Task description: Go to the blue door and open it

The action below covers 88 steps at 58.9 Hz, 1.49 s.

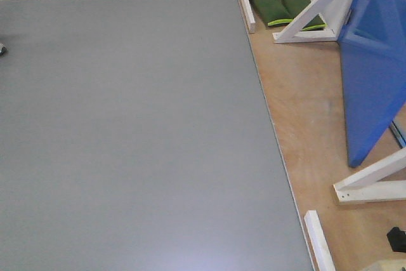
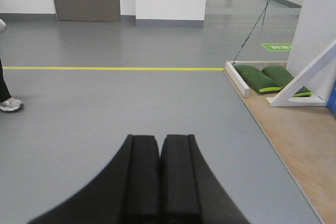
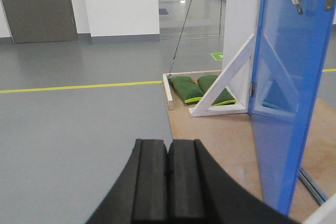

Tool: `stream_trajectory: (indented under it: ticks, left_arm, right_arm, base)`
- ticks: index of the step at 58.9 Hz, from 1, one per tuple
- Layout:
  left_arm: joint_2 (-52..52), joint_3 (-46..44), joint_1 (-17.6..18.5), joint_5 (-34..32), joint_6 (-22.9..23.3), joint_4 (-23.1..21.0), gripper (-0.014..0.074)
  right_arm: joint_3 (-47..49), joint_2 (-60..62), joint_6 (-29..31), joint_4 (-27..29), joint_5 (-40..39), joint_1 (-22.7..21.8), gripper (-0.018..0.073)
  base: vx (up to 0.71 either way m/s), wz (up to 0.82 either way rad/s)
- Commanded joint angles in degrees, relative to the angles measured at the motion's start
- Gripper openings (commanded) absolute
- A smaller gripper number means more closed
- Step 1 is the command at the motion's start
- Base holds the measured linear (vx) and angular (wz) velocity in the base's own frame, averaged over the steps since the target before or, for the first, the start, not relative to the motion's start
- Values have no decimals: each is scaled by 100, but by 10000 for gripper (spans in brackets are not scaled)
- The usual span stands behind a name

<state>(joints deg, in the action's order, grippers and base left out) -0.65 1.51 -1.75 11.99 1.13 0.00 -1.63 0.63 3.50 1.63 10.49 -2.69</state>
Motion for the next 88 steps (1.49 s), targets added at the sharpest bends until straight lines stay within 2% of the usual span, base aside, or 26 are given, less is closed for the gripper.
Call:
stream_trajectory:
  ticks: [1, 54, 88]
  left_arm:
    - [-95, -115, 1, -440, 37, -33, 73]
    - [-89, -113, 1, -440, 37, -33, 73]
    - [-73, -113, 14, -440, 37, -33, 73]
  right_arm:
    - [-15, 107, 20, -6, -481, -26, -1]
    - [-15, 96, 20, -6, -483, -26, -1]
    - [-15, 82, 20, -6, -483, -26, -1]
  base:
    - [47, 6]
    - [42, 2]
    - [25, 3]
